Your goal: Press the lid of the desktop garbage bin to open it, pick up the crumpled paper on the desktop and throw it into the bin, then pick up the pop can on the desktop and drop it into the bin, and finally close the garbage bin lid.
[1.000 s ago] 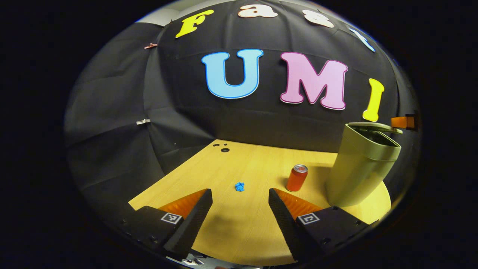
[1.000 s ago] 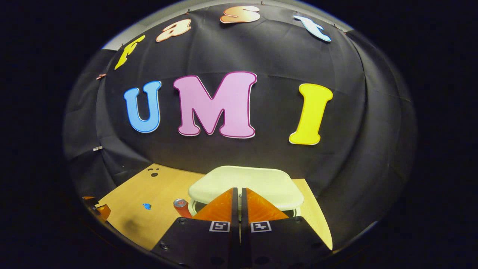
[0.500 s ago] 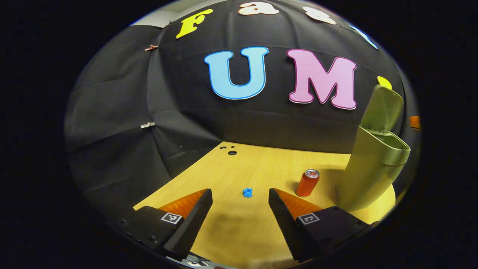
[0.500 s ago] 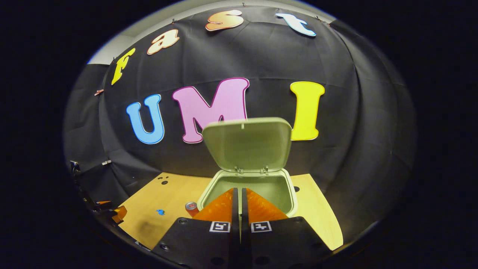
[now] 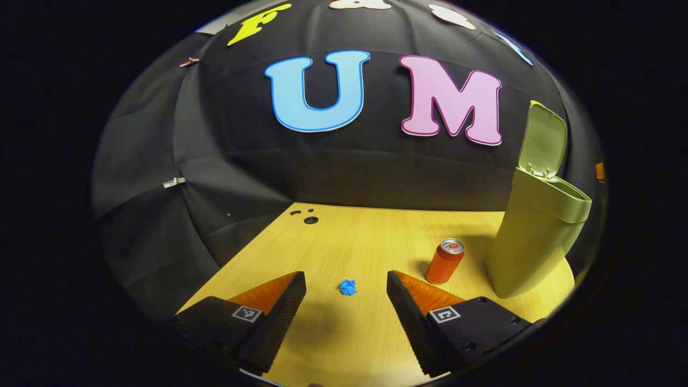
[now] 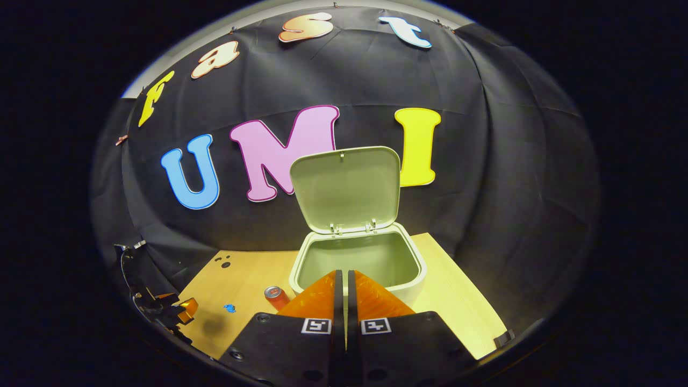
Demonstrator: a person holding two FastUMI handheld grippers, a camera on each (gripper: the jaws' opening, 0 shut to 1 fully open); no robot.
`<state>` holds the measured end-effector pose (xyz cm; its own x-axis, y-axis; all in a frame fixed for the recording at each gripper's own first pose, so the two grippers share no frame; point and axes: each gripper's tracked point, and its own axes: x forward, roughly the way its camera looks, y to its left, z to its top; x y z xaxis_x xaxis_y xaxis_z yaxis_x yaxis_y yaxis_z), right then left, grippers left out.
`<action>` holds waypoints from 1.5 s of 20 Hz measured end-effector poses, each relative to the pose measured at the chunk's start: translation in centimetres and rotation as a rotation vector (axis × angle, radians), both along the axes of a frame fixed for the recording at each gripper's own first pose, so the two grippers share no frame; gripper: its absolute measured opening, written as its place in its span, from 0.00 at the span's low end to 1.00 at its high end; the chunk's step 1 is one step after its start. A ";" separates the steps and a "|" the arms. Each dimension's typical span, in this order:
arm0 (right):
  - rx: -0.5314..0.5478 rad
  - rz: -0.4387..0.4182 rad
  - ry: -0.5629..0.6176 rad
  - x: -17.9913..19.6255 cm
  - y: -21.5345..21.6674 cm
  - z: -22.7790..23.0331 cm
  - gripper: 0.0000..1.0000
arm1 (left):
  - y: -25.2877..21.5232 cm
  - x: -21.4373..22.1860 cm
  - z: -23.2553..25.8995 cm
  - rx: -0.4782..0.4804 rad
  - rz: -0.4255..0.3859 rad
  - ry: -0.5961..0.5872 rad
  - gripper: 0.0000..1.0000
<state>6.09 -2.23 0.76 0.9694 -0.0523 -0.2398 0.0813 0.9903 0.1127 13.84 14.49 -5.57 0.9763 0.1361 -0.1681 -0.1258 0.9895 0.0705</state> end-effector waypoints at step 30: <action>-0.039 -0.186 0.177 -6.6 1.3 -5.9 0.99 | 3.6 15.0 -15.1 0.013 -0.097 0.308 0.93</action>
<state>-0.47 -0.94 -5.14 0.8852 -0.2382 -0.3995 0.2775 0.9598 0.0425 28.85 18.11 -20.69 0.8882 0.0494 -0.4569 -0.0020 0.9946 0.1037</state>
